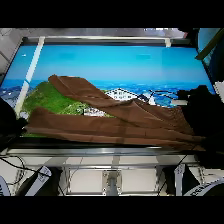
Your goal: Fold the clothes and pants, and hang the long-sleeved shirts on hangers.
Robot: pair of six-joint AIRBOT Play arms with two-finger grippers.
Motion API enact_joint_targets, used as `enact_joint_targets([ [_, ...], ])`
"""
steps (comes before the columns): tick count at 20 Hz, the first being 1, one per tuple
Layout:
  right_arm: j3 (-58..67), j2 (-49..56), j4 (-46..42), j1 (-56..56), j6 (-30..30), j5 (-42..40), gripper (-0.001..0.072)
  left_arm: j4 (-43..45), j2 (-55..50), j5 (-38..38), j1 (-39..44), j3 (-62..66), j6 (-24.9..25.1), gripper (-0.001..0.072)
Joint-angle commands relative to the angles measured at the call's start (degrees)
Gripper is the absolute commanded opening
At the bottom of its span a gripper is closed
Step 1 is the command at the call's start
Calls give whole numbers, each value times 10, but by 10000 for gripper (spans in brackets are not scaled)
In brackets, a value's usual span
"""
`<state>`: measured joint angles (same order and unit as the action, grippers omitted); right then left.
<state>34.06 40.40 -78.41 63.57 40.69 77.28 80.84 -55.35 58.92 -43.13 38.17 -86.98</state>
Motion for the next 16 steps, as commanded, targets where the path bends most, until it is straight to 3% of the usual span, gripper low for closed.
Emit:
enact_joint_targets([
  [1, -10, 31, -14, 25, 2, -18, 22, 6, 4, -43, -45, -37, 0, 11],
  [6, -10, 63, -16, 25, 25, -11, 43, -1, -42, -59, -43, -37, 0, 27],
  [7, -8, 63, -19, 25, 34, 1, 192, -9, -47, -61, -43, -37, 0, 266],
  [8, 0, 63, -27, 25, 50, 19, 439, -19, -48, -63, -43, -31, 0, 649],
  [9, 19, 63, -38, 25, 58, 45, 510, -31, -45, -58, -43, -15, 0, 708],
  [11, 89, 63, -42, 25, 101, 68, 509, -98, -32, -68, -43, 42, 10, 707],
  [12, 134, 63, -12, 24, 137, 67, 509, -171, -27, -91, -42, 77, 34, 708],
  [14, 200, 63, 168, 22, 155, 48, 508, -321, -37, -153, -7, 153, 145, 708],
  [16, 215, 63, 319, -21, 152, -16, 507, -300, -94, -162, 76, 241, 161, 708],
])
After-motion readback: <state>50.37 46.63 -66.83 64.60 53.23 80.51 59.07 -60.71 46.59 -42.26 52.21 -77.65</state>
